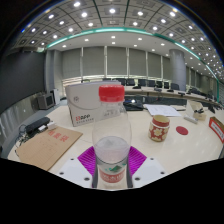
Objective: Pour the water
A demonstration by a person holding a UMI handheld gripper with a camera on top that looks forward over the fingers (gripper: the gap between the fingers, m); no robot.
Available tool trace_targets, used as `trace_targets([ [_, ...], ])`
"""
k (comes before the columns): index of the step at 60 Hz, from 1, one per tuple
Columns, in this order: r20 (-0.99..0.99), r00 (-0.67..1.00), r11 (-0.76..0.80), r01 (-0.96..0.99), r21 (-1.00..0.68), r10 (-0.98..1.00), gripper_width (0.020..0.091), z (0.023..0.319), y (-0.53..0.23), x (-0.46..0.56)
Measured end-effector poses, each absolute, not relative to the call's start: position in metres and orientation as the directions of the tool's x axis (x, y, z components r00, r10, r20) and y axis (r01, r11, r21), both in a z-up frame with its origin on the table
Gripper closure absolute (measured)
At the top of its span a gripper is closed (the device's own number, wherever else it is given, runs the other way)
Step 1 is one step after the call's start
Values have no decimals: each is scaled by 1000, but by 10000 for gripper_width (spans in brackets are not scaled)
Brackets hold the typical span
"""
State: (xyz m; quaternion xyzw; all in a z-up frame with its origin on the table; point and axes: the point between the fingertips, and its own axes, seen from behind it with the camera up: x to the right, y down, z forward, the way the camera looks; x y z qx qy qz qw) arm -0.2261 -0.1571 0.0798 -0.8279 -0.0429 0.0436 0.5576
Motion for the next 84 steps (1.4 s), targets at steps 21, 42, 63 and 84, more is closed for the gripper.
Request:
trace_targets([
  [21, -501, 850, -341, -428, -837, 162, 741, 190, -81, -258],
  [42, -992, -122, -393, -913, 106, 16, 742, 249, 17, -201],
  [63, -852, -502, -325, -790, 521, -146, 742, 198, 41, -167],
  [84, -982, 189, -424, -888, -179, 18, 742, 237, 44, -124],
])
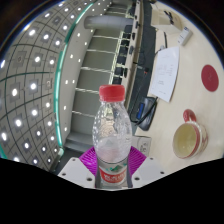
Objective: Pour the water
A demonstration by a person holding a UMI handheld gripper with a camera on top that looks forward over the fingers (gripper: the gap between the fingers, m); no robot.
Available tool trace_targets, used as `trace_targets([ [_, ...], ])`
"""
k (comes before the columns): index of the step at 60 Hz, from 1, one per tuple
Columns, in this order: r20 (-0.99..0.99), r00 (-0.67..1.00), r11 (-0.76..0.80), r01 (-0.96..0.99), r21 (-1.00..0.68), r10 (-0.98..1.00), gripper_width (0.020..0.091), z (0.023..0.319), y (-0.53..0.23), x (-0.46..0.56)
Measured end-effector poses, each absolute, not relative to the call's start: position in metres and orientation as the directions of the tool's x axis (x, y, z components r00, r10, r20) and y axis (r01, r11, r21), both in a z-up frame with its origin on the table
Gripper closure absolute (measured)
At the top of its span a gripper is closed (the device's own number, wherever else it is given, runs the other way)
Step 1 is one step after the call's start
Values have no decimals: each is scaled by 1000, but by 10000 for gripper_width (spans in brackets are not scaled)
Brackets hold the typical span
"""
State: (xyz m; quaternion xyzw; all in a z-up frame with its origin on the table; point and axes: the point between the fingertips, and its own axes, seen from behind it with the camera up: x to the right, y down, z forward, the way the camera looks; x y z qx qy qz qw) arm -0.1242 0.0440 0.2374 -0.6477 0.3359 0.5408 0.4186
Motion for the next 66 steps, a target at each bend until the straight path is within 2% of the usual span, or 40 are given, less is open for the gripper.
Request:
trace_targets([
  [9, -739, 662, -304, -682, -665, 130, 741, 261, 62, -51],
  [13, -572, 808, -244, -532, -811, 138, 741, 264, 71, -13],
  [18, -358, 927, -195, -333, -923, 111, 740, 253, 78, 31],
  [23, -169, 983, -195, -153, -969, 71, 742, 231, 83, 70],
  [27, -83, 995, -221, -70, -973, 48, 741, 199, 87, 97],
  [42, -35, 999, -353, -27, -935, 19, 738, 96, 81, 140],
  [47, -12, 1000, -371, -3, -928, 23, 730, 72, 76, 144],
  [50, -7, 1000, -354, 2, -935, 23, 728, 75, 75, 142],
  [53, -3, 1000, -344, 6, -939, 24, 688, 77, 75, 140],
  [60, 1, 1000, -359, 2, -933, 4, 536, 75, 72, 144],
  [62, -10, 1000, -379, -9, -925, 3, 428, 72, 70, 143],
  [64, -28, 1000, -396, -25, -918, 0, 259, 71, 67, 141],
  [65, -37, 999, -403, -35, -915, -3, 236, 71, 65, 141],
  [66, -46, 999, -409, -45, -912, -8, 257, 71, 63, 141],
])
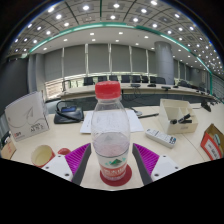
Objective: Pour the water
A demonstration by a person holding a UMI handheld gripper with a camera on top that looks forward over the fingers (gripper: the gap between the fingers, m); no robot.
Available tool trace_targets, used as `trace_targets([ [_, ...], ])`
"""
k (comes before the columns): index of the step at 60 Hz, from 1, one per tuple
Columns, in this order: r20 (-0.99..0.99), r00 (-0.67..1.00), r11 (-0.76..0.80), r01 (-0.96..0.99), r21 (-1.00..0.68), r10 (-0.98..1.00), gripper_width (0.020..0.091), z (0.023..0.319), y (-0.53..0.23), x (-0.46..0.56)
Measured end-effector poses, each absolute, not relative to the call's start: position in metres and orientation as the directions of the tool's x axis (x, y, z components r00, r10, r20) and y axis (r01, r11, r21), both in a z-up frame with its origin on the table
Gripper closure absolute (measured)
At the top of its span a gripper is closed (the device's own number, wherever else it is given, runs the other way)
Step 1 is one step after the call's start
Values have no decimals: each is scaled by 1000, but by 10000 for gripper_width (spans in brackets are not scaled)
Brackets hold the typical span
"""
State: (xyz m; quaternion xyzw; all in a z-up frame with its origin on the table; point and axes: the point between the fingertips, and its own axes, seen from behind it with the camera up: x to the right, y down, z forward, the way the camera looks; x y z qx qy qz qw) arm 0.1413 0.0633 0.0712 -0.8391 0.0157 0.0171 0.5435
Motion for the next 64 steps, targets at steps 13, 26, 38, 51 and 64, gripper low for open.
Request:
trace_targets([
  [13, -37, 998, -472, -58, -879, -55, 245, 88, 14, 140],
  [26, -1, 997, -547, -40, -836, -71, 246, 138, -85, 111],
  [38, 33, 998, -583, -6, -812, -56, 245, 186, -195, 74],
  [51, 58, 997, -575, 22, -818, -44, 244, 218, -267, 52],
  [64, 90, 995, -557, 50, -829, -46, 244, 234, -287, 47],
])
